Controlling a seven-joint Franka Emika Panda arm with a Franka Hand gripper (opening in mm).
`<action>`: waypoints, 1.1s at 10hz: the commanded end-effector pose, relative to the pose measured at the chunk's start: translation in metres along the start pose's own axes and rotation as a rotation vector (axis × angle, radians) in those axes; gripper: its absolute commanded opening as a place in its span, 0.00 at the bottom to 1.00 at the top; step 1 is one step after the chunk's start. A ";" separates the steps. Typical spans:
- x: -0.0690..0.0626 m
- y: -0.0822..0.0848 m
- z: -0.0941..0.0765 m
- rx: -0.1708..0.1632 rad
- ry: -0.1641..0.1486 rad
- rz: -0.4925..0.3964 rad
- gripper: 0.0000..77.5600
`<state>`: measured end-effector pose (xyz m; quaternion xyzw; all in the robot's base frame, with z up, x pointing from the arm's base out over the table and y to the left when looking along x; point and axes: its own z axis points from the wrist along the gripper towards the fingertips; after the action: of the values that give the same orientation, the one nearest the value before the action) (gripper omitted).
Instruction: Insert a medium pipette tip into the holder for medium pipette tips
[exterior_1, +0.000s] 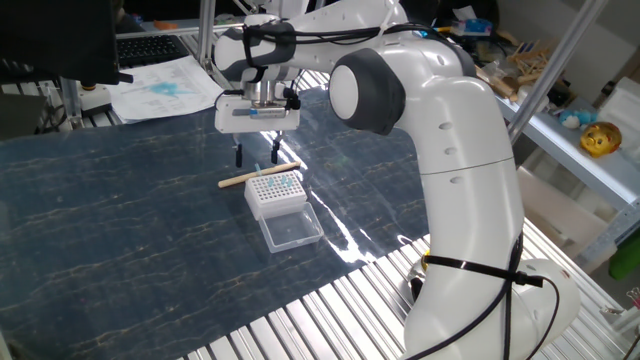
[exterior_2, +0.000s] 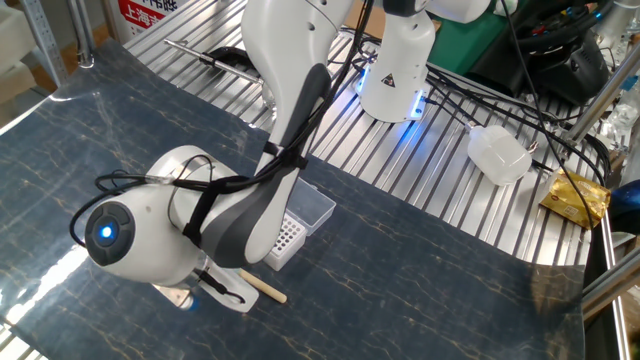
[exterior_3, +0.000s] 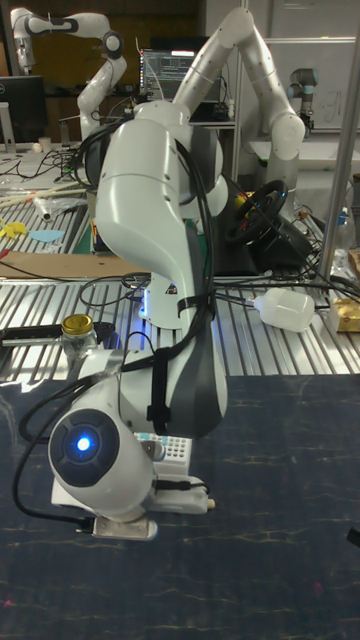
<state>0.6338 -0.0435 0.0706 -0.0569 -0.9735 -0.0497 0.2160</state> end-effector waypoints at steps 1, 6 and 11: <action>0.000 0.000 -0.002 0.028 0.001 -0.035 1.00; -0.001 0.002 0.001 0.079 0.009 -0.074 1.00; 0.002 0.002 0.007 0.080 0.012 -0.080 1.00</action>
<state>0.6292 -0.0409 0.0636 -0.0094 -0.9747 -0.0198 0.2227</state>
